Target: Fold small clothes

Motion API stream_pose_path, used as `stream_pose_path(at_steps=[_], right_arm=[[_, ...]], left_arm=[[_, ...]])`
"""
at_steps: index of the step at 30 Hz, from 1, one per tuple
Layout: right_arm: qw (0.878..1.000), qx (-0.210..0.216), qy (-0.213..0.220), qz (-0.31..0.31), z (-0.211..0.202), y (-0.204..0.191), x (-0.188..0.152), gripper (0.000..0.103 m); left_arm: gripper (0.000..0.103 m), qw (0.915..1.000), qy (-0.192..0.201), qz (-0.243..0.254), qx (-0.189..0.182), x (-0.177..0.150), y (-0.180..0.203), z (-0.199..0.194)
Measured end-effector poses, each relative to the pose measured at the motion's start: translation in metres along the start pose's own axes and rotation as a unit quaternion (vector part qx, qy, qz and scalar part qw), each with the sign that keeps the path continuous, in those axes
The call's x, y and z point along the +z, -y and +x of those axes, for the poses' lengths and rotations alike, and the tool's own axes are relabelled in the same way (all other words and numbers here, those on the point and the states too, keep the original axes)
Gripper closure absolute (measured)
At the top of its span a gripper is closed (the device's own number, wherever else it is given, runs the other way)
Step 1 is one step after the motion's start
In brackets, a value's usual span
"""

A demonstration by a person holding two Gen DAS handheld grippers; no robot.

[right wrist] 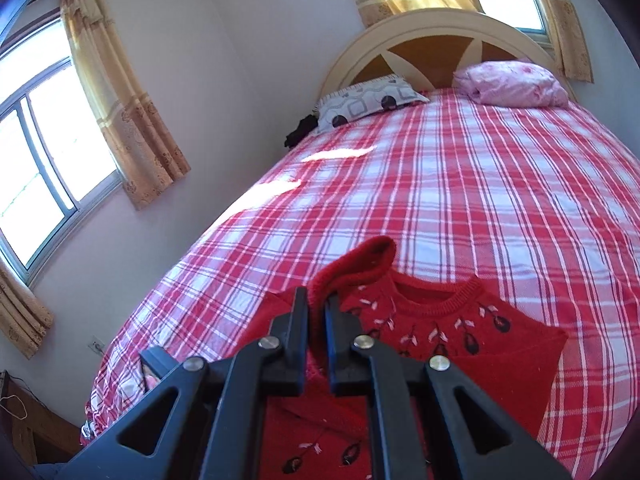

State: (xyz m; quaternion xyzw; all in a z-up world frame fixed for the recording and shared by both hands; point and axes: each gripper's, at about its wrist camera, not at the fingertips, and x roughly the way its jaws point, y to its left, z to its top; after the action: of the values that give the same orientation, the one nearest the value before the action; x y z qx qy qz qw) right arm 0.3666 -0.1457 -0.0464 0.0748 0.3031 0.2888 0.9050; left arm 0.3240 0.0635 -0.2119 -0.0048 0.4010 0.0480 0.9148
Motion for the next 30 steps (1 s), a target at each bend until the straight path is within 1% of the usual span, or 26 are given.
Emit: stream_pose_path(at_steps=[4, 6, 8, 10, 11, 12, 13, 15, 16, 18, 22, 26, 29, 30], right_arm=[[1.000, 0.010, 0.010, -0.019, 0.000, -0.020, 0.014, 0.093], [0.999, 0.015, 0.014, -0.026, 0.000, -0.028, 0.018, 0.093], [0.999, 0.022, 0.015, -0.033, 0.000, -0.036, 0.019, 0.093], [0.999, 0.025, 0.014, -0.038, 0.002, -0.041, 0.019, 0.093], [0.999, 0.025, 0.014, -0.040, 0.004, -0.042, 0.019, 0.093], [0.999, 0.026, 0.014, -0.042, 0.005, -0.043, 0.019, 0.093], [0.999, 0.027, 0.013, -0.042, 0.005, -0.043, 0.018, 0.093], [0.999, 0.023, 0.014, -0.046, 0.003, -0.043, 0.015, 0.093], [0.999, 0.019, 0.015, -0.049, 0.002, -0.041, 0.013, 0.093], [0.999, 0.013, 0.015, -0.049, -0.003, -0.032, 0.008, 0.093], [0.999, -0.011, 0.003, -0.034, 0.000, -0.004, -0.009, 0.093], [0.999, -0.039, -0.019, -0.014, 0.002, 0.034, -0.036, 0.093], [0.998, -0.051, -0.028, 0.015, -0.001, 0.065, -0.055, 0.093], [0.998, -0.055, -0.029, 0.025, -0.001, 0.075, -0.059, 0.093]], left_arm=[[0.023, 0.9998, 0.003, -0.021, -0.002, 0.013, -0.003, 0.004], [0.023, 0.9997, 0.012, -0.019, -0.004, 0.016, 0.002, 0.002], [0.023, 0.9999, 0.009, -0.006, -0.008, 0.014, 0.009, 0.002], [0.023, 1.0000, 0.004, 0.000, -0.001, 0.012, 0.011, 0.006], [0.023, 1.0000, -0.002, -0.007, 0.006, 0.012, 0.007, 0.009], [0.023, 0.9995, -0.010, -0.026, 0.016, 0.012, -0.001, 0.011], [0.023, 0.9970, -0.018, -0.071, 0.025, 0.012, -0.017, 0.012], [0.023, 0.9902, -0.029, -0.136, 0.013, 0.006, -0.046, 0.018], [0.023, 0.9881, -0.041, -0.147, 0.017, 0.003, -0.052, 0.023], [0.023, 0.9901, -0.043, -0.133, 0.011, 0.002, -0.052, 0.025], [0.023, 0.9937, -0.043, -0.100, 0.025, 0.002, -0.041, 0.026], [0.023, 0.9935, -0.042, -0.105, 0.009, 0.000, -0.041, 0.020], [0.023, 0.9938, -0.018, -0.110, 0.001, -0.003, -0.045, 0.005], [0.023, 0.9942, -0.007, -0.107, 0.007, -0.003, -0.045, -0.001]])
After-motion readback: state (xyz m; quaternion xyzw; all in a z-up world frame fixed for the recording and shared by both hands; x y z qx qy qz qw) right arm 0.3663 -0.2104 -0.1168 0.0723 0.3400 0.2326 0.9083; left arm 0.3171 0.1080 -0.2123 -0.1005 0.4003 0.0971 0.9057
